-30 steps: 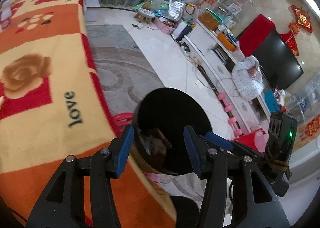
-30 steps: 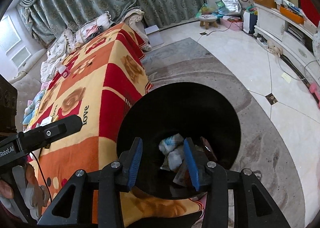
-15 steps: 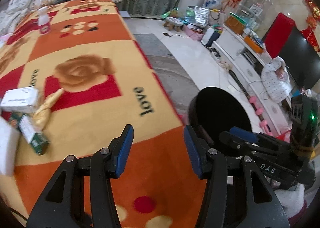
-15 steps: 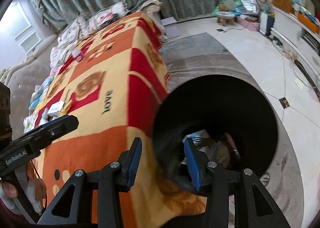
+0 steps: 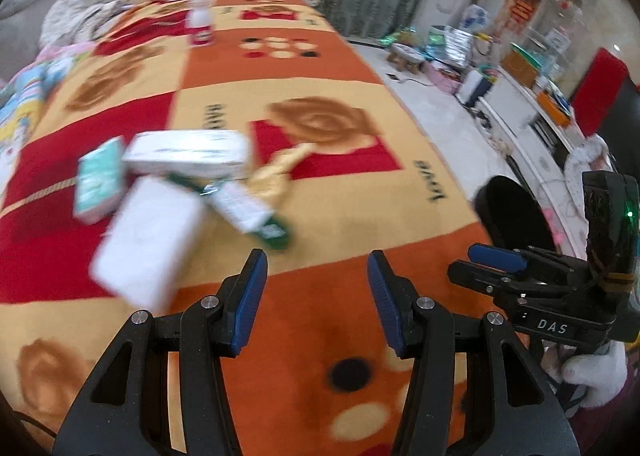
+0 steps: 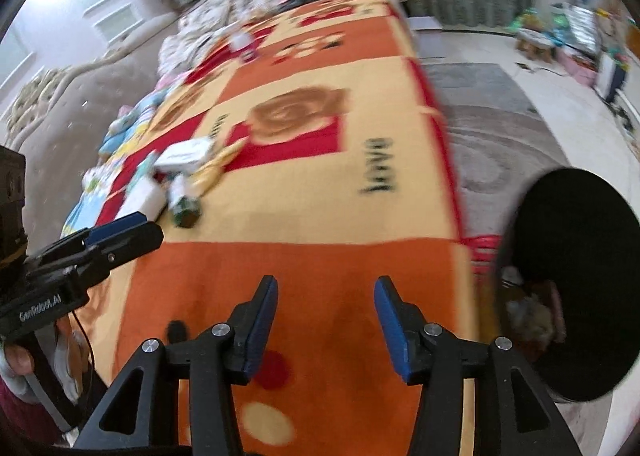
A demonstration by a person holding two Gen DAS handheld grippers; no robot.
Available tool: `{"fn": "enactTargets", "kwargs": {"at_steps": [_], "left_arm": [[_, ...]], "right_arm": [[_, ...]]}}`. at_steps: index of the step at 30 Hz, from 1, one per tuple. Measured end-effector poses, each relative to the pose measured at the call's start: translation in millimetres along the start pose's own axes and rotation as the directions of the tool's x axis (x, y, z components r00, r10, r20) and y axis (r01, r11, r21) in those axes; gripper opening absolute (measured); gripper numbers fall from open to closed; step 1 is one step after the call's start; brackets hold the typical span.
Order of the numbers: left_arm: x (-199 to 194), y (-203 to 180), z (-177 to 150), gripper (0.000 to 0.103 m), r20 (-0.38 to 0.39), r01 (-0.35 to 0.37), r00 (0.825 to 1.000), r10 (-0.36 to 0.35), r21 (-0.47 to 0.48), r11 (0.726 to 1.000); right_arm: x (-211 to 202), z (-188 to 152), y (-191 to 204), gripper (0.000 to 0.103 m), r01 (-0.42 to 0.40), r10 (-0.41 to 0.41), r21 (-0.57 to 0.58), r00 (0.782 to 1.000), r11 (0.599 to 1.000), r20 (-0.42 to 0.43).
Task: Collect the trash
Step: 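Grasp the green ointment box with right gripper while left gripper grasps white sponge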
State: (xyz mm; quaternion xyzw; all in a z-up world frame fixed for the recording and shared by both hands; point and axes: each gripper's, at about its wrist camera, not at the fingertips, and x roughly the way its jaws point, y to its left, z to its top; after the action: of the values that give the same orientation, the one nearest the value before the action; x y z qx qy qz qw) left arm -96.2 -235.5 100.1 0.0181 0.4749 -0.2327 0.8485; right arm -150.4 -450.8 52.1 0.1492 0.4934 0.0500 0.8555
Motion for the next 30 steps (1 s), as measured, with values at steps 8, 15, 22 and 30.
{"fn": "enactTargets", "kwargs": {"at_steps": [8, 15, 22, 30], "left_arm": [[-32.5, 77.4, -15.8, 0.051, -0.010, -0.069, 0.998, 0.068, -0.084, 0.994], [-40.5, 97.8, -16.7, 0.055, -0.006, -0.051, 0.999, 0.051, -0.085, 0.995], [-20.2, 96.7, -8.6, 0.055, -0.024, -0.052, 0.998, 0.052, -0.036, 0.998], [26.0, 90.7, 8.9, 0.061, -0.031, -0.130, 0.991, 0.133, 0.079, 0.988]], "right_arm": [[47.2, 27.0, 80.4, 0.049, -0.086, 0.078, -0.171, 0.996, 0.981, -0.054], [102.0, 57.3, 144.6, 0.049, -0.028, 0.006, -0.357, 0.998, 0.934, -0.063], [117.4, 59.7, 151.4, 0.029, 0.011, -0.037, -0.419, 0.998, 0.908, -0.055], [67.9, 33.5, 115.1, 0.028, -0.006, -0.008, -0.348, 0.999, 0.937, -0.040]]}}
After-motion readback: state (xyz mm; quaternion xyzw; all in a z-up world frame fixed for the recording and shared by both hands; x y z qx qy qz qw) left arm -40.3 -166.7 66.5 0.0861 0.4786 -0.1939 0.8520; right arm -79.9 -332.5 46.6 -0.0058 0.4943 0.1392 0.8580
